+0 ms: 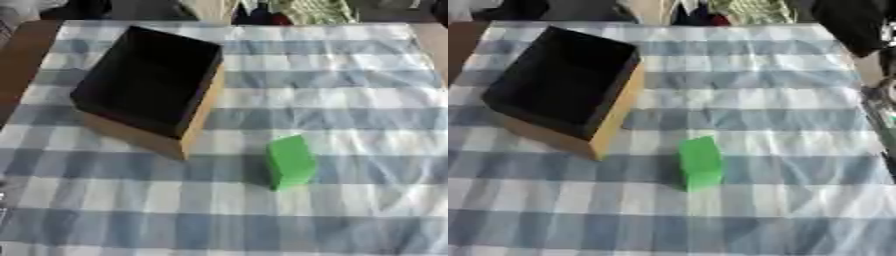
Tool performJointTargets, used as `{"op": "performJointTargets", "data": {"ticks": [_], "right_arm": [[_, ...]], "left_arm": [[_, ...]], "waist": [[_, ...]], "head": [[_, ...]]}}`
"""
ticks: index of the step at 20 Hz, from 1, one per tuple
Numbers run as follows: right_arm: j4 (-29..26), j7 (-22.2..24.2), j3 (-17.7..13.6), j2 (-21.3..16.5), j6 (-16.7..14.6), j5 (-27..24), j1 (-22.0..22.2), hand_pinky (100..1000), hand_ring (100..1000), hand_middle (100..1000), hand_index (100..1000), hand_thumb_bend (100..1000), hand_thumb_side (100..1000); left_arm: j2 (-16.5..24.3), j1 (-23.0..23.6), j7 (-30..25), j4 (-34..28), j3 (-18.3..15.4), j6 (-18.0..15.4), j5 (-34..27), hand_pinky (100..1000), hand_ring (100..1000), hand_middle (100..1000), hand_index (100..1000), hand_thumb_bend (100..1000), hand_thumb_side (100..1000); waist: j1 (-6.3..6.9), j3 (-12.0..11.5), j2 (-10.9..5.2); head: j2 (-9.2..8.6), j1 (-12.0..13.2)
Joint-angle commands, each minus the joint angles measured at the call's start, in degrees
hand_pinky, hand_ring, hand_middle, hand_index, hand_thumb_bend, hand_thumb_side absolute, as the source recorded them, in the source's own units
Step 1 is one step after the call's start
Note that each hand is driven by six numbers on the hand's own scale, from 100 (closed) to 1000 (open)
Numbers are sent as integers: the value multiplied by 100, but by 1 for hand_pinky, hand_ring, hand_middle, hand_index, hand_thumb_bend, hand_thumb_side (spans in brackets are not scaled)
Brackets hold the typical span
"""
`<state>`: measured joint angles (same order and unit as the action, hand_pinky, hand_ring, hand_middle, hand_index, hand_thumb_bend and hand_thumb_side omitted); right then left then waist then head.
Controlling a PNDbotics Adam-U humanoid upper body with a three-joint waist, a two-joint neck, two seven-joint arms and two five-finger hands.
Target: Pick up objects on the table and place them in the box.
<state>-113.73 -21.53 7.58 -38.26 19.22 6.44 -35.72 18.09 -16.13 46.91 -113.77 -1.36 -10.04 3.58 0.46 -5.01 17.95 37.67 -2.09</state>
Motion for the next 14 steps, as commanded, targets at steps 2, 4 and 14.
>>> {"op": "performJointTargets", "data": {"ticks": [2,4,14], "right_arm": [[-86,797,288,-691,538,313,-532,879,803,740,814,100,173],[-86,1470,490,-966,887,562,-872,883,820,758,822,100,117],[-86,5496,1138,-1426,1239,1815,-2131,914,889,837,869,100,100]], "left_arm": [[127,-10,-13,-82,-36,10,44,597,735,582,711,351,361],[142,3,-22,-82,-28,13,43,597,735,582,710,351,361],[186,24,-53,-82,-5,27,35,596,735,582,710,350,360]], "waist": [[-33,2,-154],[-50,5,-172],[-105,-5,-210]], "head": [[24,-6],[38,-13],[38,-29]]}}
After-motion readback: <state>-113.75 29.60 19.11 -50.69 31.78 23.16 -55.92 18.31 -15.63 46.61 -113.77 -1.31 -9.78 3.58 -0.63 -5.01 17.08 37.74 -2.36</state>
